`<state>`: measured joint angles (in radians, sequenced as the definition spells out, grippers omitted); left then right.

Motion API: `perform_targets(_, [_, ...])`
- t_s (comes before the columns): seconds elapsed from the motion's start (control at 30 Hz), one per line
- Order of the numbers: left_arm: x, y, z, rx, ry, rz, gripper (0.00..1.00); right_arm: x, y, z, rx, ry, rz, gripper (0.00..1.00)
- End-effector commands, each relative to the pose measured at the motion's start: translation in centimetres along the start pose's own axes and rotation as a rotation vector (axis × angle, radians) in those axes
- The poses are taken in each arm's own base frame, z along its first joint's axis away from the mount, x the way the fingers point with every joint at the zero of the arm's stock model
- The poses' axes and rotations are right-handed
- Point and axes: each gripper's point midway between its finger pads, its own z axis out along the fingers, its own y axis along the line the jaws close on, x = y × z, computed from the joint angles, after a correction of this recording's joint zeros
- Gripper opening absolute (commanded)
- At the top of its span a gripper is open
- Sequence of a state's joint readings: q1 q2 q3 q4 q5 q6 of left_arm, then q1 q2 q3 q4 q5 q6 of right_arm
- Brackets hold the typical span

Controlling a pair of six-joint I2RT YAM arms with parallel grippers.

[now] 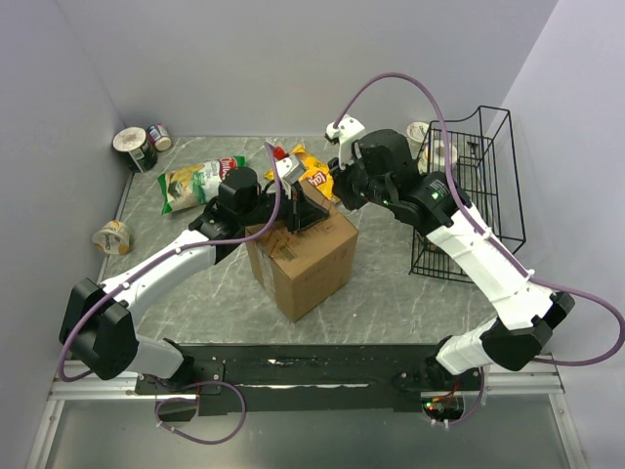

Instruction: Unpack the express box

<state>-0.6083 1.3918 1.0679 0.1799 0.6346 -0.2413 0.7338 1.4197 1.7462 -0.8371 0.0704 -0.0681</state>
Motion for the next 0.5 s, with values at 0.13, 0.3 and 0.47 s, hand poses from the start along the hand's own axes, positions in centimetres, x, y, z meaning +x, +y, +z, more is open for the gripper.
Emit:
perform_targets(0.13, [9.3, 2.9, -1.3, -0.125, 0.260, -0.183, 0.01, 0.7, 0.8, 1.0, -0.023, 0.016, 0.014, 0.00])
perform_targets(0.3, [9.4, 2.8, -1.4, -0.125, 0.260, -0.183, 0.01, 1.3, 0.9, 1.3, -0.011, 0.025, -0.001, 0.00])
perform_targets(0.47, [9.5, 2.8, -1.4, -0.124, 0.265, -0.185, 0.01, -2.4, -0.3, -0.1, 0.039, -0.109, -0.013, 0.00])
